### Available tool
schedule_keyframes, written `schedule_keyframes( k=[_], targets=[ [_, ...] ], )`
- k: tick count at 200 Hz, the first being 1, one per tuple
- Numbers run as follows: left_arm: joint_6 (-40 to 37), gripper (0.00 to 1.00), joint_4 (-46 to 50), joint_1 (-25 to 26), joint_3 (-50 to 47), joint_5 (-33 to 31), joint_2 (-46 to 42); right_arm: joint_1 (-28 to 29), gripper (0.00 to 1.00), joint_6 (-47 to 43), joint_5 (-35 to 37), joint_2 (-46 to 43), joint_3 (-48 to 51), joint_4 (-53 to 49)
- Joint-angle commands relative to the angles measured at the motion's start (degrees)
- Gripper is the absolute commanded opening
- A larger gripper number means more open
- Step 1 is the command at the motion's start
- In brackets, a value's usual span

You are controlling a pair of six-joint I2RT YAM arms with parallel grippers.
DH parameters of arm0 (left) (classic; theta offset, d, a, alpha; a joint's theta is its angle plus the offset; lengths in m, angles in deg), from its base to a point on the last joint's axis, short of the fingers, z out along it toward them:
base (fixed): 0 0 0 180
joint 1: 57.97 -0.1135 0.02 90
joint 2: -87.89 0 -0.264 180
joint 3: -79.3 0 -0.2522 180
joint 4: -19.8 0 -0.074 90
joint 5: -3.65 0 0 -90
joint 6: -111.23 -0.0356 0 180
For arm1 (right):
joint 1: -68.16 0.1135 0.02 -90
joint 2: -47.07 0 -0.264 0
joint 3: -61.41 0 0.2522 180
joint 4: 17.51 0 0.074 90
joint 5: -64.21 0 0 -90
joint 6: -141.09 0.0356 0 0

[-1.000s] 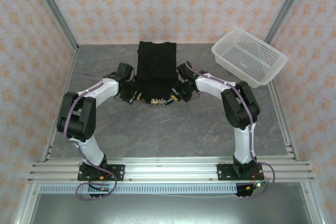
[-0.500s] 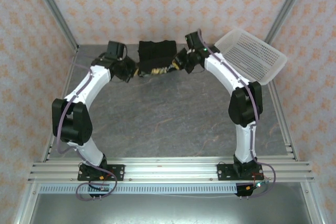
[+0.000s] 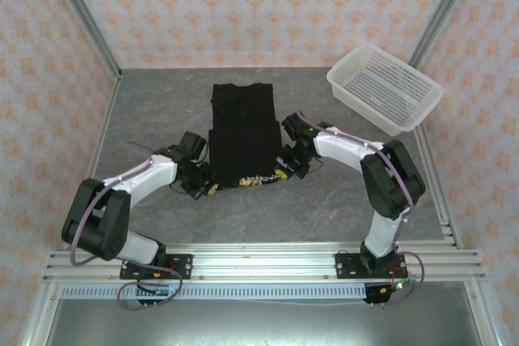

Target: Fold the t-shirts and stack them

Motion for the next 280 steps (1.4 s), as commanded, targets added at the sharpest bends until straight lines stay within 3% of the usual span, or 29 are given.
schedule_keyframes(
  k=[1,28,68,110,169,199,232,280],
  targets=[
    [-0.6,0.0,3.9,0.2,-2.8,-0.7,-4.8,0.9,0.0,-1.8,-1.7,-3.4,3.9,-2.2],
    [-1.2,0.0,7.6,2.1,-3.3,0.8,-11.0,3.0,0.0,-5.6,-3.6,-7.0,5.7,-7.5],
    [0.7,0.0,15.9,9.0,-0.1,0.7,-21.0,3.7,0.0,-7.6,-7.4,-14.8,4.8,-15.6],
    [0.0,0.0,22.5,10.6,11.0,-2.9,-26.0,3.6,0.0,-4.6,-8.9,-20.7,-1.6,-23.7],
    [0.3,0.0,26.7,9.5,34.4,-6.5,-8.3,-4.3,0.0,0.9,-9.0,-16.9,-16.4,-27.5],
    [1.0,0.0,29.0,4.3,39.7,-6.1,-0.6,-9.0,0.0,1.2,-9.8,-9.3,-25.0,-27.3],
    [3.5,0.0,23.5,-0.8,45.0,-4.5,7.1,-12.6,0.0,5.4,-12.7,0.0,-32.0,-22.4],
    [1.2,0.0,23.8,-4.6,60.2,-3.9,25.4,-15.4,0.0,7.4,-12.1,19.3,-53.3,-24.8]
  ],
)
